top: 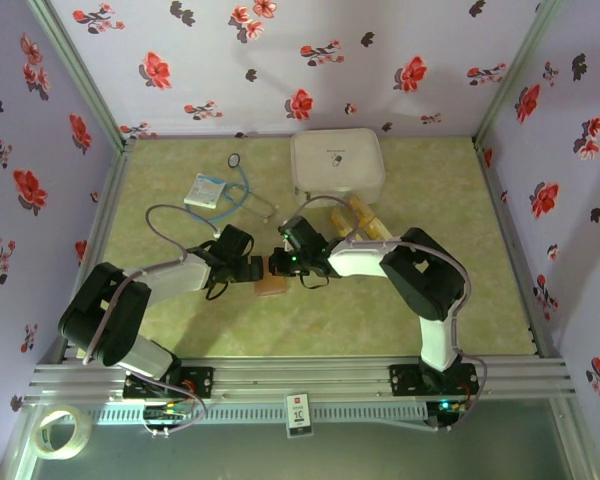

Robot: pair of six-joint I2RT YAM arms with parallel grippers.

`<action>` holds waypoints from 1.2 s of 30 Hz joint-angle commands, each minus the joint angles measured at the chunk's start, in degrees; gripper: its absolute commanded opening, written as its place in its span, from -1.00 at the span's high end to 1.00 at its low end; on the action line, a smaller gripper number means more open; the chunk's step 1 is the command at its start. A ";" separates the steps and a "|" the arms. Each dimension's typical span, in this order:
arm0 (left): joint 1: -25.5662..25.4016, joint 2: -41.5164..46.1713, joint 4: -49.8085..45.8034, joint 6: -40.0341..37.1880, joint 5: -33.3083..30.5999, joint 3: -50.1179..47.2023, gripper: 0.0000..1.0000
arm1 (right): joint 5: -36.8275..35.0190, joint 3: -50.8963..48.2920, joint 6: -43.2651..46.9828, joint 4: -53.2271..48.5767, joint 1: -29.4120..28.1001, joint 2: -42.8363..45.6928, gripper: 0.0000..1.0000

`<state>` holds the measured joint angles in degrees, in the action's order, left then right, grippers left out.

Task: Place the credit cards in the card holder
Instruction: Close the button at the bottom-center of the table.

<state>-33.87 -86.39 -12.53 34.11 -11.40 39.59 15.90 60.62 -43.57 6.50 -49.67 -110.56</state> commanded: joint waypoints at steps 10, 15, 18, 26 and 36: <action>-0.21 -1.70 -2.67 0.79 -1.05 0.09 -0.99 | -7.14 -8.34 4.40 -5.88 -4.38 -1.34 1.00; -0.15 -1.52 -3.07 1.07 -1.08 0.22 -0.99 | -8.61 -8.15 6.61 -7.28 -4.59 -1.46 1.00; -0.18 -1.36 -3.14 1.33 -1.08 0.13 -0.99 | -11.11 -7.19 9.08 -10.33 -5.38 -1.47 1.00; -0.28 -0.83 -3.70 2.48 -1.03 0.14 -0.99 | -15.82 -11.32 9.42 -6.61 -9.18 -4.18 1.00; -0.24 0.40 -4.67 2.94 -1.42 0.03 -0.99 | -15.70 -20.63 4.49 11.91 -11.66 -11.55 1.00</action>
<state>-33.91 -86.30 -13.41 35.64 -11.88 39.81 -4.84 46.85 -36.58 33.17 -58.85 -111.04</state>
